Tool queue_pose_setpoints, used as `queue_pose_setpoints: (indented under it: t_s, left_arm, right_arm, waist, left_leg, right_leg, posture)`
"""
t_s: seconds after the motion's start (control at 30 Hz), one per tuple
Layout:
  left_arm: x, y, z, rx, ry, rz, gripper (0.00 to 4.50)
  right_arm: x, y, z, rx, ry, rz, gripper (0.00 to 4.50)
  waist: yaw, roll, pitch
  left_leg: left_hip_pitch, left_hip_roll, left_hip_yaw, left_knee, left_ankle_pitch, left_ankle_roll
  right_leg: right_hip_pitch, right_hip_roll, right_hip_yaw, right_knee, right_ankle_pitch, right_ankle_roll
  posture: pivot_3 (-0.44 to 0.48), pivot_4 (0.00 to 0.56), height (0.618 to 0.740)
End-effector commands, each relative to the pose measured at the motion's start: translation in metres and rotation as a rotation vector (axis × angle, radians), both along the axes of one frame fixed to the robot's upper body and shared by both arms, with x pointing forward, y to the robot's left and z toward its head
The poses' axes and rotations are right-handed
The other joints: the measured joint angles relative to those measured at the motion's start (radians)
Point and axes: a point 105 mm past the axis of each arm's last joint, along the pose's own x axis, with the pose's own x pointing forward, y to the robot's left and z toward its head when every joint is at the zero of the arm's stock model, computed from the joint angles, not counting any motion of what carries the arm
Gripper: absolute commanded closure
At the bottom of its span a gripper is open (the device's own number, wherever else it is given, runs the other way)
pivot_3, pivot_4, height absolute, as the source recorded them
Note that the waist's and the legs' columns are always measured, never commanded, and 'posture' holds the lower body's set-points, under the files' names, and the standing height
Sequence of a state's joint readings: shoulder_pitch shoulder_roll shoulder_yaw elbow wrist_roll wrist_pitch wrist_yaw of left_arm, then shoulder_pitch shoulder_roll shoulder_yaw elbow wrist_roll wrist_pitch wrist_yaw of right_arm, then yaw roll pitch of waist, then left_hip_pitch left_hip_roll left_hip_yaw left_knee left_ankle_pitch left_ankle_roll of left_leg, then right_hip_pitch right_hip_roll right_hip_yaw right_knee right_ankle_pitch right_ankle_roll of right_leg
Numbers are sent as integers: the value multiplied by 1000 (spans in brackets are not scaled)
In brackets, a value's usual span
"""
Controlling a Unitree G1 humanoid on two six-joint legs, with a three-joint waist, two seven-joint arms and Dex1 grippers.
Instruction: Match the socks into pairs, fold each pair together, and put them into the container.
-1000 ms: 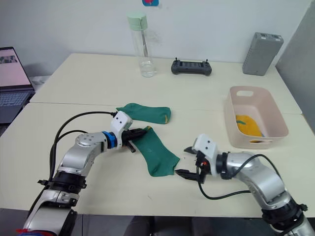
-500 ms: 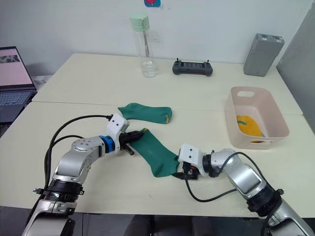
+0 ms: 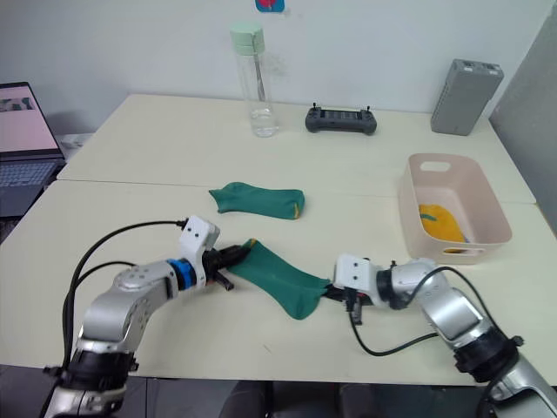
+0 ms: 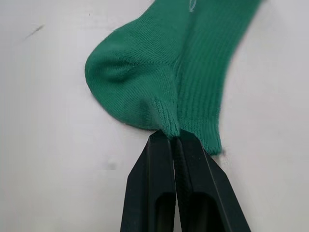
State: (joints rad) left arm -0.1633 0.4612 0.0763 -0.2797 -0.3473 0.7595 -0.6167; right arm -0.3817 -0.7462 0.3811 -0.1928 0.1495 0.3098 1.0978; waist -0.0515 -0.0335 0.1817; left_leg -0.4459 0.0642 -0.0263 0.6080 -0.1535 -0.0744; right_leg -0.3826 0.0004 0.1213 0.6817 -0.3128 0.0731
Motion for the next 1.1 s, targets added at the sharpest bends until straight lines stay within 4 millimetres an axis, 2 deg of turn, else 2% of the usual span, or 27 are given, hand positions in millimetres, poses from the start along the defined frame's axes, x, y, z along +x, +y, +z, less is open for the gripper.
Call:
queue_pose_setpoints:
  t_s: [0.03,0.23,0.3,0.43,0.57,0.7,0.8,0.87,0.97,1.1]
  left_arm:
    - [-14,-8,16,-75,-33,79,4500]
    - [-25,-12,7,-126,-32,249,4500]
    - [-24,-10,5,-145,-40,286,4500]
    - [-27,-2,-3,-117,-50,304,3479]
    - [-30,8,3,-135,-73,289,2276]
    - [-35,22,16,-135,-71,146,1112]
    - [-30,37,20,-67,-36,30,1112]
    - [-28,41,18,-41,-5,-26,1112]
    - [-17,49,13,5,24,-73,1112]
    - [-12,45,3,16,52,-149,1112]
  right_arm:
    - [3,-7,21,12,-30,66,4460]
    - [18,-12,22,-34,0,113,4460]
    - [23,-10,22,-27,5,98,3965]
    - [28,-25,25,-36,9,44,2688]
    - [26,-42,32,26,38,-76,1283]
    - [1,-34,31,186,246,-207,12]
    - [-14,-24,20,223,349,-291,12]
    - [-16,-19,16,227,377,-332,12]
    - [-22,-9,9,234,415,-365,12]
    - [-19,-5,2,247,427,-416,12]
  waist:
    - [0,0,0]
    - [-5,-1,0]
    - [-6,-1,0]
    - [-5,-1,0]
    - [4,-1,0]
    - [3,0,0]
    - [1,0,0]
    - [-4,0,0]
    - [-6,0,0]
    - [-6,-1,0]
  left_leg:
    - [0,0,0,0,0,0]
    - [13,0,1,0,0,0]
    - [14,0,1,0,0,0]
    - [13,-1,2,1,0,0]
    - [12,-1,2,0,0,0]
    - [12,0,0,-3,0,0]
    - [12,0,0,-4,0,0]
    - [12,0,2,-4,0,0]
    - [12,-1,4,-3,0,0]
    - [12,-1,4,-2,0,0]
  right_leg:
    - [0,0,0,0,0,0]
    - [12,0,2,-1,-3,3]
    - [12,0,3,-1,-2,1]
    - [11,0,4,-1,-2,2]
    - [10,-1,3,-1,-1,0]
    - [9,1,1,-1,-2,-2]
    - [8,1,0,0,-5,-2]
    - [7,0,2,-1,-7,-7]
    - [7,-3,3,-2,-6,-5]
    - [2,-3,3,-2,-6,-5]
  posture:
    - [0,150,740]
    - [0,150,740]
    - [0,150,740]
    - [0,150,740]
    - [0,150,740]
    - [0,150,740]
    - [0,150,740]
    - [0,150,740]
    - [0,150,740]
    - [0,150,740]
